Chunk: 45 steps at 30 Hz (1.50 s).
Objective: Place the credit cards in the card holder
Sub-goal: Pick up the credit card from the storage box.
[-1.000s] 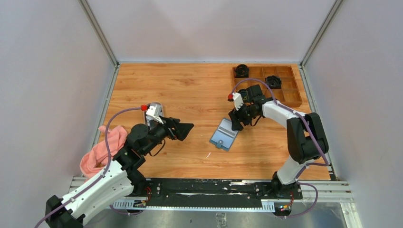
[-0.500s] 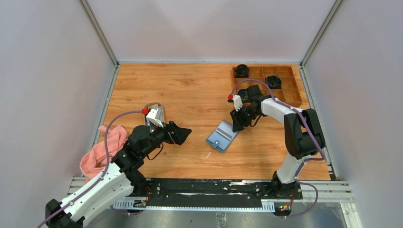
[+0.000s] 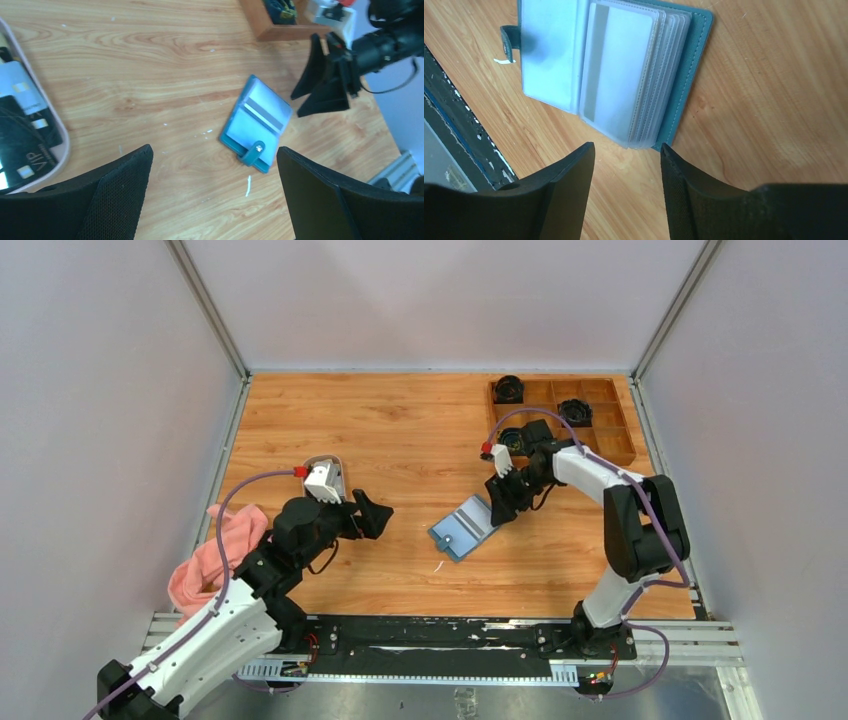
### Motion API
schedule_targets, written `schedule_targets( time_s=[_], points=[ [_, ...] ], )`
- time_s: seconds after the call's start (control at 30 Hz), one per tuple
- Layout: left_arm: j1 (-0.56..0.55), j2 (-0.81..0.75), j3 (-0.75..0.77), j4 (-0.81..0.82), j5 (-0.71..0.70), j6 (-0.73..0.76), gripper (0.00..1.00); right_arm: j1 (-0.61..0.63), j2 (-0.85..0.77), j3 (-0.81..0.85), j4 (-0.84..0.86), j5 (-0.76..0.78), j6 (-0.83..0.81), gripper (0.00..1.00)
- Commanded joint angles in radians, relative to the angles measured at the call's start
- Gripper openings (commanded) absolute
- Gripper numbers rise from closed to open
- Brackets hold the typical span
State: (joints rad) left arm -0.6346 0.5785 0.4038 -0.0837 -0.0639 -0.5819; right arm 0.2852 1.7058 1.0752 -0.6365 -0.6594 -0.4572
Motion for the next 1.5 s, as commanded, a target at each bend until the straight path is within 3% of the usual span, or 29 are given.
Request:
schedule_targets(
  time_s=[0.0,0.23,0.43,0.57,0.73,0.9,1.47],
  points=[
    [0.046,0.047,0.090,-0.099,-0.034,0.068,0.98,-0.006,-0.083,0.012,-0.038,0.033,-0.036,0.57],
    [0.194,0.189,0.201,-0.268,-0.060,0.147,0.96,-0.014,-0.213,0.030,-0.062,0.054,-0.115,0.60],
    [0.301,0.271,0.217,-0.287,-0.085,0.169,0.92,-0.014,-0.351,0.091,-0.085,0.022,-0.153,0.60],
    [0.360,0.293,0.211,-0.265,-0.118,0.181,0.91,-0.014,-0.420,0.138,-0.087,-0.078,-0.156,0.62],
    [0.424,0.376,0.226,-0.229,-0.125,0.184,0.82,-0.014,-0.396,0.129,-0.081,-0.227,-0.135,0.66],
    [0.449,0.505,0.256,-0.204,-0.127,0.211,0.71,-0.021,-0.388,0.042,-0.065,-0.256,-0.166,0.65],
    [0.513,0.793,0.340,-0.138,-0.058,0.246,0.71,-0.023,-0.391,-0.017,-0.016,-0.313,-0.166,0.64]
  ],
)
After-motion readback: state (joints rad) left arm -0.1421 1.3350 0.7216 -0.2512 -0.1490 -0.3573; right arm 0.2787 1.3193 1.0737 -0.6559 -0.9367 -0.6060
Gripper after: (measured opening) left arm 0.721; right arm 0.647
